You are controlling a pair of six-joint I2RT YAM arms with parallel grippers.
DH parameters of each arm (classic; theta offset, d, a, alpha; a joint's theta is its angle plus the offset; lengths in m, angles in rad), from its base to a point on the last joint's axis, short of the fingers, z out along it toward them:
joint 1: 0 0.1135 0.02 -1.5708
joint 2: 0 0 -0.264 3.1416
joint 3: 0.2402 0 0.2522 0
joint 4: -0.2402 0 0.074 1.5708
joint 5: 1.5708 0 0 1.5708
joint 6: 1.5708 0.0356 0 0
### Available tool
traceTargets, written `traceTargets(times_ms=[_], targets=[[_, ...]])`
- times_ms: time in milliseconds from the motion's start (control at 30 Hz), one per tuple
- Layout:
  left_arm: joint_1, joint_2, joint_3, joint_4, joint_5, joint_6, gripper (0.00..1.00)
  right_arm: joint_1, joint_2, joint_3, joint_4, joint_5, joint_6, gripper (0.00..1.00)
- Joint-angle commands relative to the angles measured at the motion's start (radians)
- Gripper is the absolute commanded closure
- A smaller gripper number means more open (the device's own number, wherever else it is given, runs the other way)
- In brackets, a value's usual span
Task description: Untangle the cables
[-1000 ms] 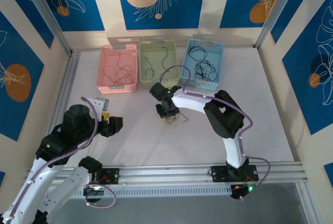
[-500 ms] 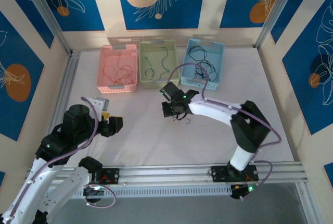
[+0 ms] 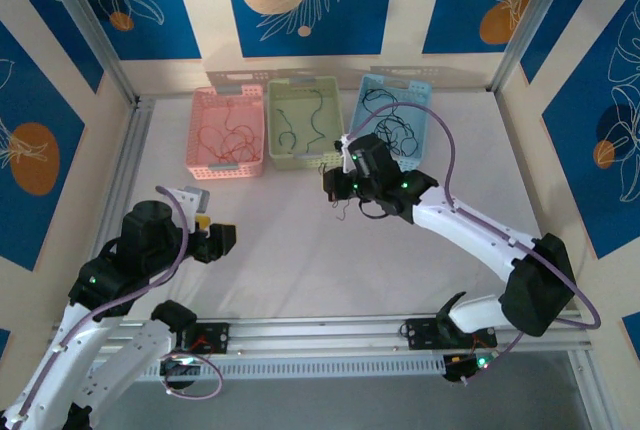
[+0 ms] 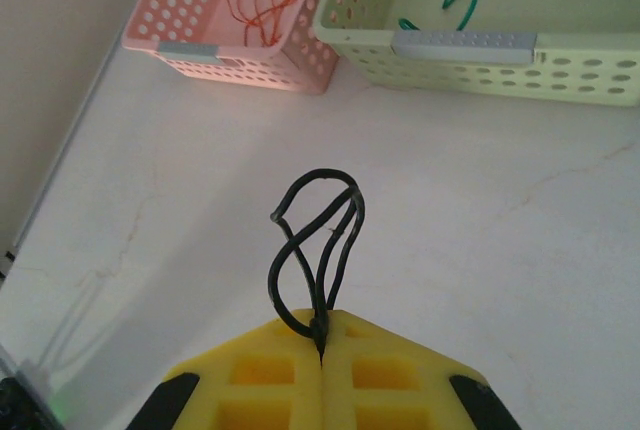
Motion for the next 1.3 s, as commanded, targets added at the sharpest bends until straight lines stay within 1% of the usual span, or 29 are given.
traceTargets(times_ms=[0, 167, 300, 400, 467, 567, 700, 833, 1000, 1033, 1067, 1100, 1167, 1200, 1233, 1267], targets=[[0.006, -0.01, -0.01, 0.008, -0.009, 0.01, 0.3, -0.018, -0.012, 0.028, 0.016, -0.081, -0.014, 1.0], [0.006, -0.015, -0.01, 0.007, -0.01, 0.01, 0.3, -0.038, -0.002, 0.064, 0.03, -0.124, -0.002, 1.0], [0.006, -0.019, -0.01, 0.007, -0.015, 0.008, 0.3, -0.045, 0.053, 0.134, 0.047, -0.192, 0.012, 1.0], [0.006, -0.023, -0.011, 0.007, -0.018, 0.008, 0.3, -0.046, 0.096, 0.202, 0.06, -0.196, 0.007, 1.0], [0.006, -0.024, -0.01, 0.007, -0.019, 0.007, 0.3, -0.062, 0.123, 0.248, 0.06, -0.173, -0.005, 1.0], [0.007, -0.024, -0.01, 0.006, -0.019, 0.007, 0.3, -0.135, 0.173, 0.326, 0.036, -0.162, 0.008, 1.0], [0.008, -0.026, -0.011, 0.007, -0.021, 0.007, 0.3, -0.267, 0.267, 0.446, -0.017, -0.136, 0.017, 1.0], [0.008, -0.027, -0.01, 0.007, -0.02, 0.007, 0.3, -0.386, 0.411, 0.6, -0.098, -0.088, 0.009, 1.0], [0.008, -0.026, -0.012, 0.007, -0.022, 0.007, 0.29, -0.484, 0.599, 0.771, -0.154, -0.063, 0.013, 0.99], [0.008, -0.026, -0.012, 0.008, -0.022, 0.007, 0.29, -0.494, 0.643, 0.821, -0.182, -0.063, 0.01, 0.97], [0.008, -0.026, -0.012, 0.007, -0.023, 0.007, 0.29, -0.499, 0.674, 0.86, -0.206, -0.058, 0.008, 0.93], [0.008, -0.025, -0.012, 0.007, -0.024, 0.007, 0.29, -0.502, 0.71, 0.896, -0.224, -0.05, 0.004, 0.86], [0.008, -0.026, -0.012, 0.007, -0.024, 0.007, 0.29, -0.504, 0.758, 0.95, -0.252, -0.034, -0.007, 0.68], [0.008, -0.025, -0.012, 0.006, -0.024, 0.007, 0.29, -0.502, 0.777, 0.978, -0.274, -0.009, -0.009, 0.56], [0.008, -0.022, -0.012, 0.007, -0.024, 0.007, 0.29, -0.498, 0.789, 1.003, -0.298, 0.023, -0.014, 0.49], [0.008, -0.022, -0.012, 0.007, -0.024, 0.007, 0.28, -0.495, 0.791, 1.017, -0.311, 0.038, -0.023, 0.46]])
